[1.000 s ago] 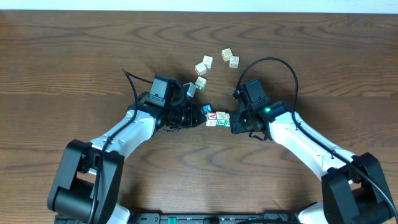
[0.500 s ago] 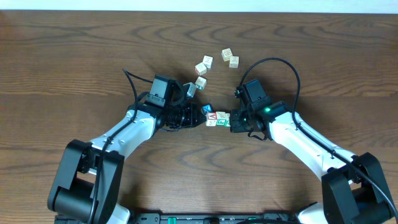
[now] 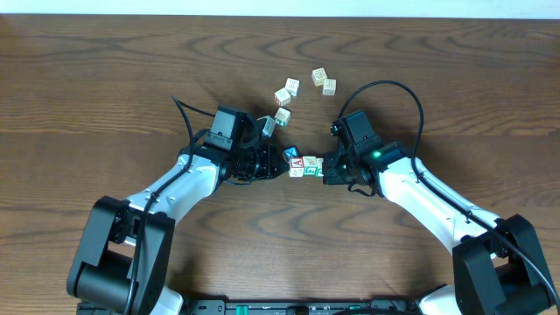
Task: Lift 3 blocks
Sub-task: 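Hold the three-block row clamped between both grippers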
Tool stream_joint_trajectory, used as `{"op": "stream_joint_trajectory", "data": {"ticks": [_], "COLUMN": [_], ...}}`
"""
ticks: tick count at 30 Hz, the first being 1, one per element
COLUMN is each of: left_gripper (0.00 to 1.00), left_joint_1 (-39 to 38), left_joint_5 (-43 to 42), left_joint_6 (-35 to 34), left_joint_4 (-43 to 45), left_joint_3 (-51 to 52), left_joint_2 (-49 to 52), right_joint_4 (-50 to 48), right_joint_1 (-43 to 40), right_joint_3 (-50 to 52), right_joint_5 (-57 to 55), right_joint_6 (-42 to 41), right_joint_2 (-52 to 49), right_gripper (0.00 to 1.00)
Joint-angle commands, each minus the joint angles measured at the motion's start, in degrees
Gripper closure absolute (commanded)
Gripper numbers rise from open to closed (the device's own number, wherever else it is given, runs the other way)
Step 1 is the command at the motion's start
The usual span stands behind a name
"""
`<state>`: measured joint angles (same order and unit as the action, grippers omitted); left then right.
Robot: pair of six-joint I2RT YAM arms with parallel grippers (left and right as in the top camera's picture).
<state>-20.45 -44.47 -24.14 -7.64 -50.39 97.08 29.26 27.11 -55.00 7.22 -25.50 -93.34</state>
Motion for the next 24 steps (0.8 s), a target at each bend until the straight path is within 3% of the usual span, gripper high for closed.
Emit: {"op": "stream_joint_trajectory", "data": {"ticks": [1,24], "left_gripper": [0.93,0.93], "left_joint_1": [-2.14,-2.14], "left_joint_5": [-5.84,-5.84], "left_joint_6": [0.57,0.55], "left_joint_4": [0.76,0.79], "left_joint_3": [-2.45,-2.45], "left_joint_2": [-0.96,-0.96], "right_joint_4": [-1.75,-3.87], "right_joint_1": [1.86,1.88], "right_joint_3": [-2.34,-2.34], "right_joint_5": [12.63,15.56], "right_joint_6": [-0.63,-2.34], "right_joint_2": [1.53,1.53], "right_gripper": [0.99,0.99]}}
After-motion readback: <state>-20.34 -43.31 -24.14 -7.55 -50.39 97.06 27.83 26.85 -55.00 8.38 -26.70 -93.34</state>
